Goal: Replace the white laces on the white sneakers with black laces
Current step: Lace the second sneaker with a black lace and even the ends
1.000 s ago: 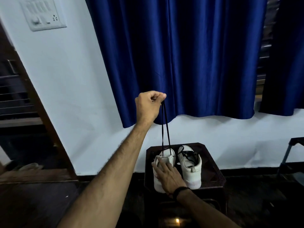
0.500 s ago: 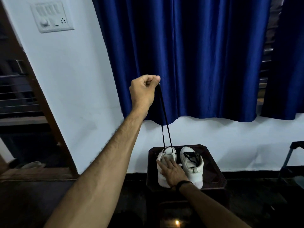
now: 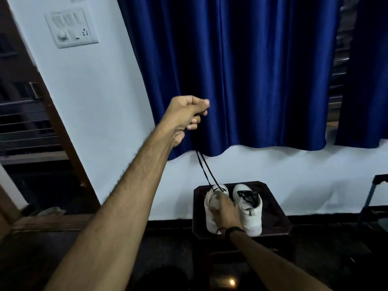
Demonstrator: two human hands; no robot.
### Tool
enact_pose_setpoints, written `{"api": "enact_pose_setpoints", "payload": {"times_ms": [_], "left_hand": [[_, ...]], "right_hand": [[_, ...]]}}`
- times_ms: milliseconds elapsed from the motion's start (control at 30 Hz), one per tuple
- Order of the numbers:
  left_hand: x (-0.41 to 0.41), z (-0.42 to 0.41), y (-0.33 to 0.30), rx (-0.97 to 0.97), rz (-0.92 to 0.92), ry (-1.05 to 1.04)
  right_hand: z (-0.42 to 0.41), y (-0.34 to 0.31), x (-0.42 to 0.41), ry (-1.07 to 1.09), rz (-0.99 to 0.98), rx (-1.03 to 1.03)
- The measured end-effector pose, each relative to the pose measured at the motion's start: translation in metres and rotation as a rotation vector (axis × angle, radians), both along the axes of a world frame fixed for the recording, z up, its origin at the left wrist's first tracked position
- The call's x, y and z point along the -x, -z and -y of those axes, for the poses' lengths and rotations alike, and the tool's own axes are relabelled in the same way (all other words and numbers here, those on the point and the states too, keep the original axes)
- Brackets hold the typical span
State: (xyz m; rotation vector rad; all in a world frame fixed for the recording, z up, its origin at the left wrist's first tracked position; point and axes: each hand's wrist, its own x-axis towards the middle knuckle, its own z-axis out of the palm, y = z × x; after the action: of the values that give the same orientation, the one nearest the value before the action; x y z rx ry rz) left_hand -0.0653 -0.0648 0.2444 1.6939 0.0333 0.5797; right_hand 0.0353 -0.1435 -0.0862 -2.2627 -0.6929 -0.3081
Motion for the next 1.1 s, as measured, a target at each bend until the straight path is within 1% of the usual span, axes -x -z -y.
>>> {"api": "enact_pose_setpoints", "payload": {"times_ms": [33, 67, 100, 133, 200, 233, 300, 333, 367, 433, 467, 500, 533, 567, 667, 700, 800, 900, 967, 1100], "left_hand": [[0.001, -0.001, 0.004, 0.007, -0.022, 0.003], [0.002, -0.001, 0.008, 0.019, -0.039, 0.010], [0.002, -0.003, 0.011, 0.033, -0.051, 0.024], [0.003, -0.004, 0.013, 0.047, -0.058, 0.045], [0.006, -0.006, 0.015, 0.069, -0.066, 0.079], [0.008, -0.009, 0.016, 0.078, -0.073, 0.087], [0.010, -0.016, 0.021, 0.064, -0.136, 0.065], [0.011, -0.020, 0.025, 0.013, -0.211, 0.024], [0.010, -0.027, 0.032, -0.093, -0.321, -0.044], [0.002, -0.044, 0.057, -0.395, -0.554, -0.211], [-0.005, -0.052, 0.073, -0.500, -0.596, -0.287], [-0.012, -0.058, 0.091, -0.535, -0.592, -0.323], [-0.019, -0.060, 0.109, -0.515, -0.585, -0.305], [-0.026, -0.058, 0.127, -0.466, -0.608, -0.242], [-0.048, -0.037, 0.179, -0.371, -0.807, -0.091], [-0.055, -0.032, 0.194, -0.342, -0.852, -0.086], [-0.075, -0.024, 0.230, -0.292, -0.903, -0.132], [-0.083, -0.014, 0.247, -0.155, -1.058, -0.043], [-0.086, -0.011, 0.254, -0.065, -1.130, -0.003], [-0.095, -0.017, 0.264, 0.105, -1.134, -0.034]], "right_hand": [[-0.001, -0.009, 0.002, 0.038, -0.024, -0.209], [-0.004, -0.016, -0.001, 0.029, -0.041, -0.346], [-0.007, -0.024, -0.004, -0.024, -0.078, -0.399], [-0.011, -0.029, -0.009, -0.098, -0.121, -0.397], [-0.017, -0.038, -0.017, -0.246, -0.148, -0.286], [-0.017, -0.041, -0.018, -0.301, -0.142, -0.223], [-0.017, -0.041, -0.020, -0.354, -0.077, -0.183], [-0.018, -0.035, -0.021, -0.366, -0.039, -0.170], [-0.017, -0.032, -0.019, -0.363, -0.013, -0.142], [-0.015, -0.021, -0.017, -0.347, 0.052, -0.061], [-0.015, -0.013, -0.018, -0.339, 0.097, -0.013], [-0.014, -0.011, -0.016, -0.327, 0.116, 0.023], [-0.013, -0.007, -0.015, -0.322, 0.134, 0.026], [-0.010, -0.006, -0.013, -0.317, 0.142, 0.015], [-0.003, -0.005, -0.010, -0.340, 0.192, -0.020], [0.000, -0.005, -0.011, -0.347, 0.187, -0.020], [0.009, -0.005, -0.013, -0.354, 0.181, -0.047], [0.016, -0.002, -0.015, -0.372, 0.222, -0.064], [0.019, 0.004, -0.015, -0.398, 0.258, -0.044], [0.020, 0.009, -0.016, -0.495, 0.278, -0.012]]}}
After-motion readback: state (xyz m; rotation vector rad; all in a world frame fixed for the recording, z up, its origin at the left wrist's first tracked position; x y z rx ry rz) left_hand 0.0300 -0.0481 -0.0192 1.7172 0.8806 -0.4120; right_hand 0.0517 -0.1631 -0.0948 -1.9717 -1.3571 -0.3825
